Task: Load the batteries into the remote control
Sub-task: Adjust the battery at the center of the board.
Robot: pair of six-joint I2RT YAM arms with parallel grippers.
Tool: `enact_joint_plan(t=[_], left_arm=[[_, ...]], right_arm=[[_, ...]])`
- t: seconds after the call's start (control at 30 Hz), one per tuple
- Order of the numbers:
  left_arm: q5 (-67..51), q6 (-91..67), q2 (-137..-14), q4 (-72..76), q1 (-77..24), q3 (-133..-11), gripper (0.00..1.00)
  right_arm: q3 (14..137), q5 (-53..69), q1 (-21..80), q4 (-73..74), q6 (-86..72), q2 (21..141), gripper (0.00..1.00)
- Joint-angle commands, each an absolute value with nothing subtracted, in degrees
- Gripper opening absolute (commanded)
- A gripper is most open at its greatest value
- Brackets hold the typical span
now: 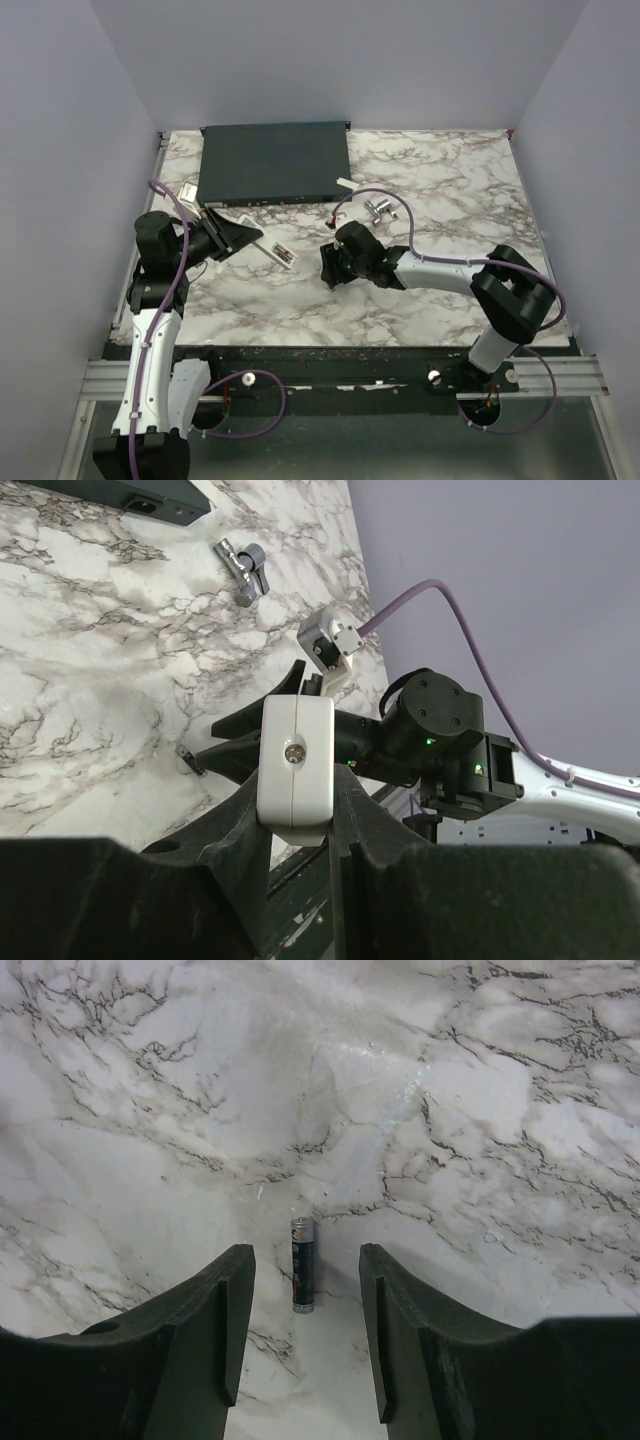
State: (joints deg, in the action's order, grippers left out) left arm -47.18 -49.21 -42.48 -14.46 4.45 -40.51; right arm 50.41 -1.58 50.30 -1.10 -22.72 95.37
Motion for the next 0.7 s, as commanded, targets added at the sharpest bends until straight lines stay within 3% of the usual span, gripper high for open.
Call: enact_joint_plan(t=[0.0, 0.67], left_arm=[[-47.44, -48.1, -41.85, -14.47, 4.92, -40.74, 0.0], [-47.54, -47.79, -40.89, -14.7, 5.09, -39.78, 0.0]], right_arm=[[54.75, -1.64, 51.32, 5.52, -19.11, 97.39, 0.52], [64.38, -9.17, 54.92, 15.6, -19.01, 106.29, 0.38]])
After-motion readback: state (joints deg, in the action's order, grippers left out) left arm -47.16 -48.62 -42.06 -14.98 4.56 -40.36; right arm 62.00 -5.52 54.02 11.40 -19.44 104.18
